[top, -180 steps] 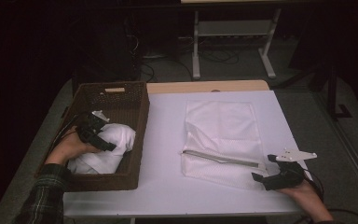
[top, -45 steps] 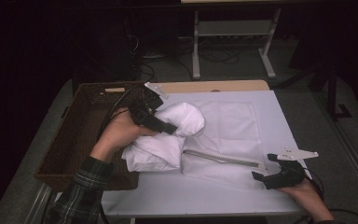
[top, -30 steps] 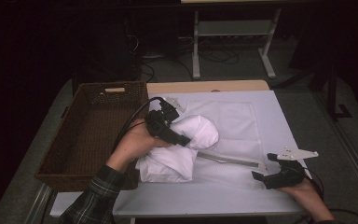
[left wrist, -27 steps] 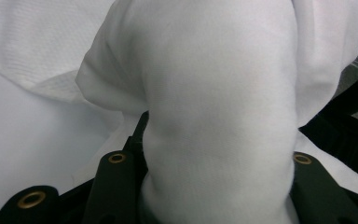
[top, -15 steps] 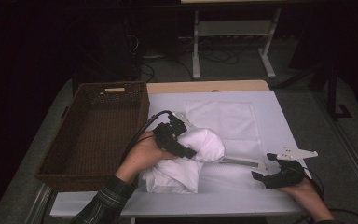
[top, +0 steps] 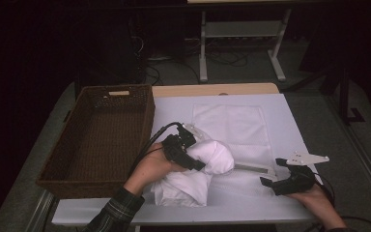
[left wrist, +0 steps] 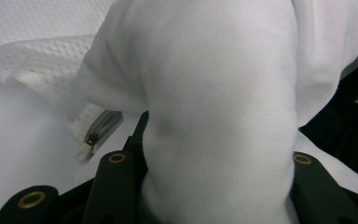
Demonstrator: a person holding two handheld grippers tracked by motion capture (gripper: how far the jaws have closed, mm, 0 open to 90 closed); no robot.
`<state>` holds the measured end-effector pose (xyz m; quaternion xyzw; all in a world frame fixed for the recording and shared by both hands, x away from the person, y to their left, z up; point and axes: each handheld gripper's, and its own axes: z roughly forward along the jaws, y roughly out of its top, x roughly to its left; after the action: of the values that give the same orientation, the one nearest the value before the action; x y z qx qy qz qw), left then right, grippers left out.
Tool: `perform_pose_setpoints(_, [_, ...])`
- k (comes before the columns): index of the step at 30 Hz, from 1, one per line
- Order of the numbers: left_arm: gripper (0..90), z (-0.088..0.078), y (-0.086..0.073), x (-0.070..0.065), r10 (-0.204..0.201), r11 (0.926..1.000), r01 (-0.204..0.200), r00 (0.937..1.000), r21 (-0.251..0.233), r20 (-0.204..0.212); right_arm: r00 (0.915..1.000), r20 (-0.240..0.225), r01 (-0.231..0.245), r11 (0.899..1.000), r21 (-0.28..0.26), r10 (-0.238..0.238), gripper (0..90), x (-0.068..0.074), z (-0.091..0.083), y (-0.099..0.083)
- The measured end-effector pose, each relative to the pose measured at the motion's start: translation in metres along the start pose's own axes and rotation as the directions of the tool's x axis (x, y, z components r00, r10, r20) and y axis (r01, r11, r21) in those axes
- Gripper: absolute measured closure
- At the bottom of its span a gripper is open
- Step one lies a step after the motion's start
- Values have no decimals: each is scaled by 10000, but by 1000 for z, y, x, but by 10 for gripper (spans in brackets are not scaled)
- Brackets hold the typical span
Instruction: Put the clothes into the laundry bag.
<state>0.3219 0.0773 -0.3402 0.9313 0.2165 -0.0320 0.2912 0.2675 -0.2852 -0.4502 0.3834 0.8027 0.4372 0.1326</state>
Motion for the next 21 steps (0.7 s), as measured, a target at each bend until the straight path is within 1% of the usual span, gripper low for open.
perform_pose_setpoints(3, [554,2,-2,0,31,10000,-31,10000,12,-12,10000,-19,16,10000,-24,-16,11,0,0,1])
perform_pose_setpoints(6, [554,7,-6,-1,-62,10000,62,10000,19,12,10000,-35,1,10000,-28,-1,11,0,1,1])
perform_pose_setpoints(12, [553,13,-11,-2,-91,9999,90,9999,102,53,10000,-63,4,10000,-25,-4,11,-1,1,2])
perform_pose_setpoints(16, [553,18,-16,-4,-23,9998,24,10000,197,-46,9999,-114,21,10000,-2,-22,11,-1,2,3])
perform_pose_setpoints(21, [553,20,-21,-5,-73,9998,74,10000,199,-58,9998,-188,104,9999,-45,-105,13,-1,2,4])
